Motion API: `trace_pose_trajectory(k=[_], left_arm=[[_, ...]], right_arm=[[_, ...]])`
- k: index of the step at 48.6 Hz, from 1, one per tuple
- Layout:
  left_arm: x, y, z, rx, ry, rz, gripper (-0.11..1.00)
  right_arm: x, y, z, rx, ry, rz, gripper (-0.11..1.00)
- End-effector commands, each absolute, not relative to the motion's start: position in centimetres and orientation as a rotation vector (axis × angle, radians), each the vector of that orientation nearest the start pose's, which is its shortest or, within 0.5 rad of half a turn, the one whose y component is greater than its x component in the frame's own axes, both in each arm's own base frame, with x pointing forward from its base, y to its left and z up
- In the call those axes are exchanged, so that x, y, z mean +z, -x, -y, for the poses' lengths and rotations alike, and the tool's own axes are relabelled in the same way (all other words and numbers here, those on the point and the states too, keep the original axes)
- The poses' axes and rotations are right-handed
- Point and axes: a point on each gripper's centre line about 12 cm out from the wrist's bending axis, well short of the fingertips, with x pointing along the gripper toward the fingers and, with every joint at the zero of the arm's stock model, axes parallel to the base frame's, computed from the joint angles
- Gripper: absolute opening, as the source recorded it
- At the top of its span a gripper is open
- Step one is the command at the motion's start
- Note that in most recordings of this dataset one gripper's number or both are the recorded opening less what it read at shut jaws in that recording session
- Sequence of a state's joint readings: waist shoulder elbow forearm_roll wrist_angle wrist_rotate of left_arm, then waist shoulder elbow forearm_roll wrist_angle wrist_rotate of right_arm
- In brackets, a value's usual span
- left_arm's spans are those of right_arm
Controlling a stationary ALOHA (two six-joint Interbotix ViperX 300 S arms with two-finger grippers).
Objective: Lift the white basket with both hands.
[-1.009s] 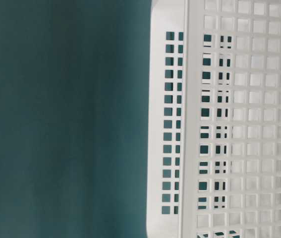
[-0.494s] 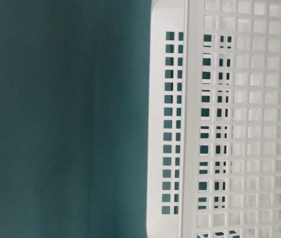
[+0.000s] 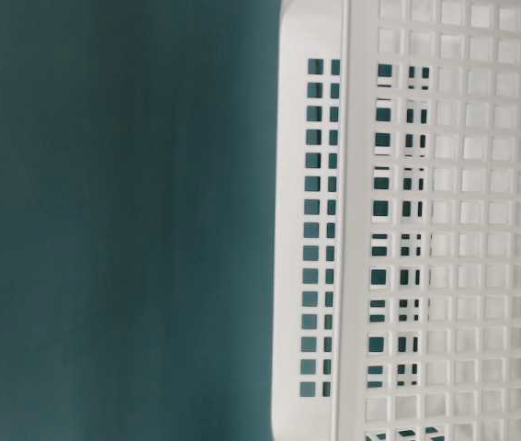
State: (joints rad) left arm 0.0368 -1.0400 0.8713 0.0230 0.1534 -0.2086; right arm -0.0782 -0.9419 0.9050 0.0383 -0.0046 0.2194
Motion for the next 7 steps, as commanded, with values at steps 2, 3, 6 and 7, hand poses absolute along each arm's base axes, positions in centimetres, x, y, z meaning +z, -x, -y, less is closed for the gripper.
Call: trace_pose_trajectory(k=[2,3,6,7], left_arm=[[38.5,-18.72,-0.68,0.035,0.187,0.027,0.87],[38.56,-18.71,-0.68,0.035,0.187,0.028,0.87],[38.53,-18.68,-0.68,0.035,0.187,0.028,0.86],[38.53,-18.68,-0.67,0.035,0.189,0.028,0.86]], right_arm=[[36.56,-21.26,1.67,-0.074,-0.261,0.044,0.9],[36.49,-21.27,1.64,-0.072,-0.261,0.042,0.9],[36.24,-21.27,1.67,-0.075,-0.26,0.036,0.9],[36.19,-21.27,1.64,-0.073,-0.26,0.036,0.9]])
